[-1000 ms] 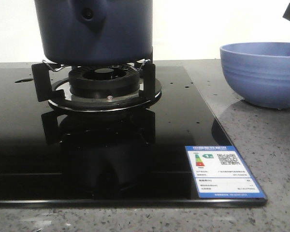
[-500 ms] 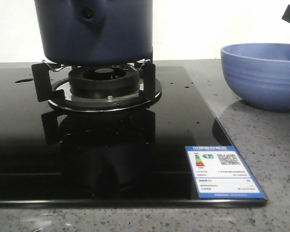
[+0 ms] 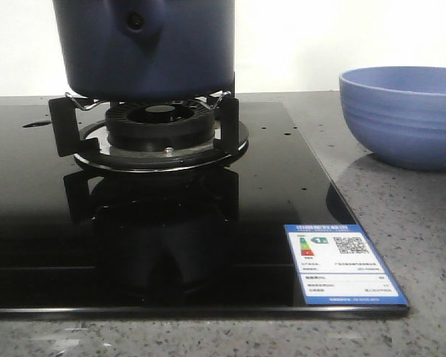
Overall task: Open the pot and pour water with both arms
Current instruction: 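Open the right gripper and release the bowl rim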
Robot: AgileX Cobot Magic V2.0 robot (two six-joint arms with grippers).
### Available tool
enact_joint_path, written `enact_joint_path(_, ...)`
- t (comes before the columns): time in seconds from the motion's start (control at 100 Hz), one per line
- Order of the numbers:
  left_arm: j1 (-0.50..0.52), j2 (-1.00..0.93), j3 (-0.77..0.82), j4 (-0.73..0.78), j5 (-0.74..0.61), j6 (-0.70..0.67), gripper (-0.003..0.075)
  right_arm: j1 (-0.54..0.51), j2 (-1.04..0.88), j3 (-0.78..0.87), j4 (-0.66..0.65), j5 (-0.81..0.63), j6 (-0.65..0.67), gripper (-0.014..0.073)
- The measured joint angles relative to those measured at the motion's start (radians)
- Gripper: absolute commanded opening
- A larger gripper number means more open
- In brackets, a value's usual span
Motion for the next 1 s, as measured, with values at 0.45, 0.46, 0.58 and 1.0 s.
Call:
enact_joint_path(0.45, -0.082, 0.113, 0.0, -0.284, -0.016, 0.271, 0.0368, 0.0, -0.437, 0.341, 0.348, -0.353, -0.311, -0.0061)
enact_joint_path(0.46, -0.084, 0.115, 0.0, -0.287, -0.016, 0.282, 0.0368, 0.0, -0.445, 0.351, 0.353, -0.359, -0.324, -0.0061)
enact_joint_path(0.58, -0.13, 0.161, 0.0, -0.335, -0.03, 0.365, 0.0368, 0.0, -0.556, 0.51, 0.375, -0.433, -0.41, -0.0062)
enact_joint_path(1.0, -0.197, 0.364, -0.034, -0.512, -0.092, 0.632, 0.0368, 0.0, -0.799, 0.767, 0.386, -0.466, -0.472, -0.0062)
